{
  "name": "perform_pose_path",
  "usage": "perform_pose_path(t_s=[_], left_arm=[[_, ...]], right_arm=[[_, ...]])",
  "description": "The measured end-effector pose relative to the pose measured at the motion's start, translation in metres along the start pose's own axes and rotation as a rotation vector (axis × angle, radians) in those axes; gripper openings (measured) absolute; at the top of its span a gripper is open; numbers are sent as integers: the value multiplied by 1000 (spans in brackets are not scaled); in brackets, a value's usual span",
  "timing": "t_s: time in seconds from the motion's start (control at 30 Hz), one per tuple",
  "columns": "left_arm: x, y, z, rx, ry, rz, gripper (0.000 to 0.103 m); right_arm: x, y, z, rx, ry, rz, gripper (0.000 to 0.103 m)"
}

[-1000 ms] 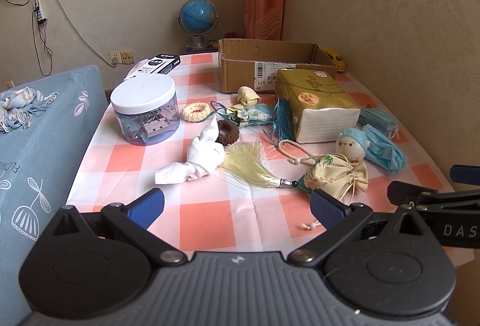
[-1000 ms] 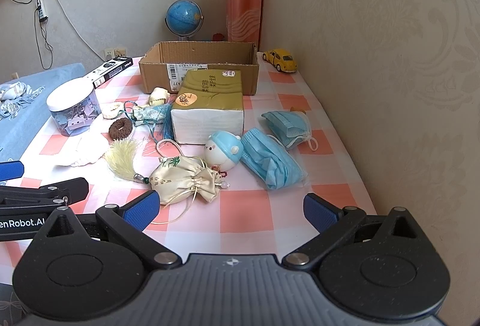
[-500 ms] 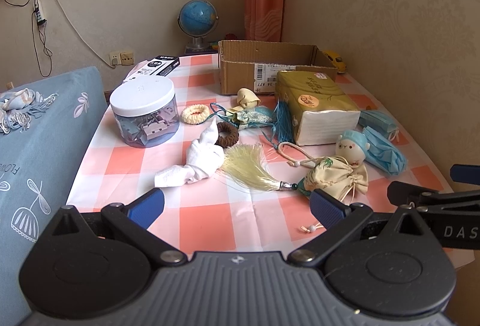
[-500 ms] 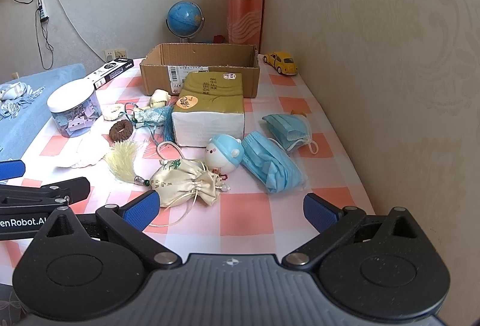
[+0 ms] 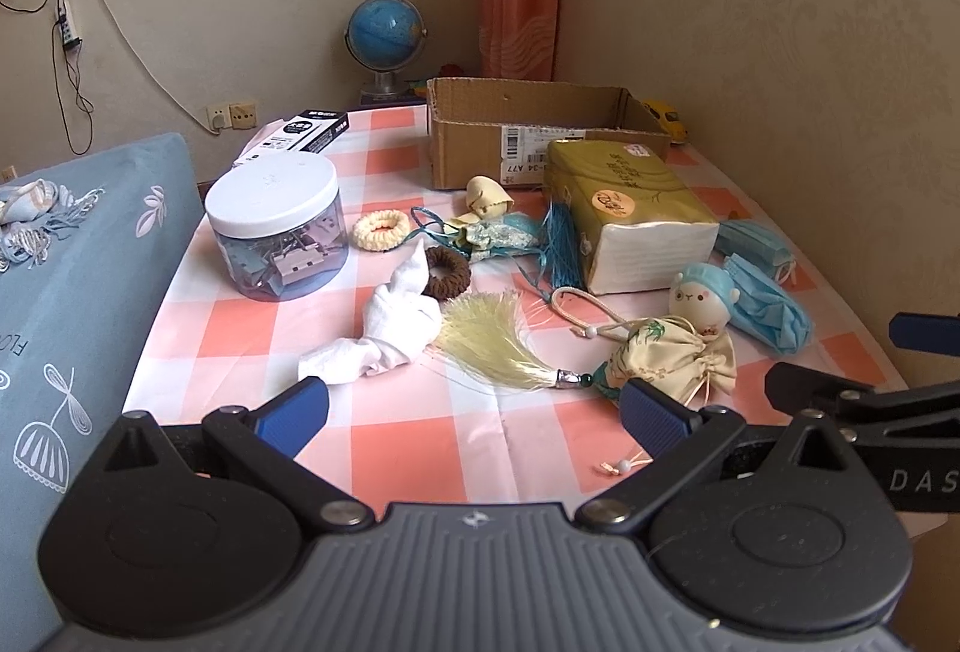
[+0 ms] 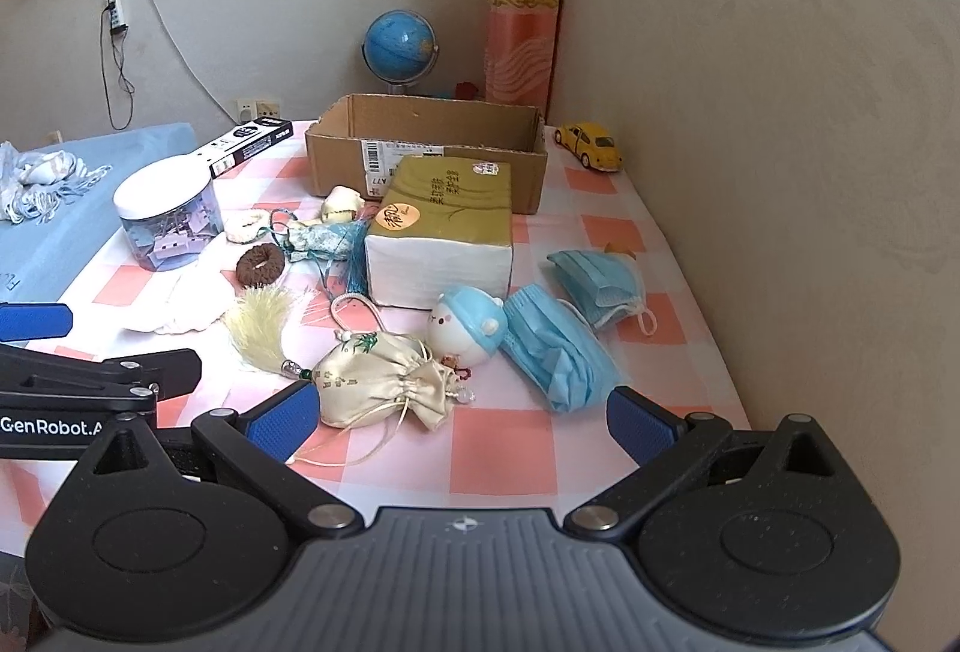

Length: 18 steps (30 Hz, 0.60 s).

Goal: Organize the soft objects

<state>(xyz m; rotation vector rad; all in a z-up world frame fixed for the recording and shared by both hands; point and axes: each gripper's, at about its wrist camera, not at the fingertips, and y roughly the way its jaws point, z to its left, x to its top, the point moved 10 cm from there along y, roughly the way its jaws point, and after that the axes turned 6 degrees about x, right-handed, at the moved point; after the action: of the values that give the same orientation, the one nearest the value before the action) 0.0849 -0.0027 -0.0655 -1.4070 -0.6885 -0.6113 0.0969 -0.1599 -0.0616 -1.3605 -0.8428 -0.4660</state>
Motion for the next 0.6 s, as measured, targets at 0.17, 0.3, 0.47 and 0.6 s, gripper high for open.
perform_pose_path(t_s=[0.17,0.3,0.47,0.6], left_arm=[[3,2,-1,-16,17,-8,102],[6,5,0,-30,26,-20,102],[5,11,4,-26,58,-24,102],[4,17,11,-25,60,-21,102]], right_arm=[[2,4,0,20,-21,0,103],[1,10,-1,38,-38,7,103],[-4,23,-2,73,-55,41,103],[-4,34,3,115,-56,53,103]])
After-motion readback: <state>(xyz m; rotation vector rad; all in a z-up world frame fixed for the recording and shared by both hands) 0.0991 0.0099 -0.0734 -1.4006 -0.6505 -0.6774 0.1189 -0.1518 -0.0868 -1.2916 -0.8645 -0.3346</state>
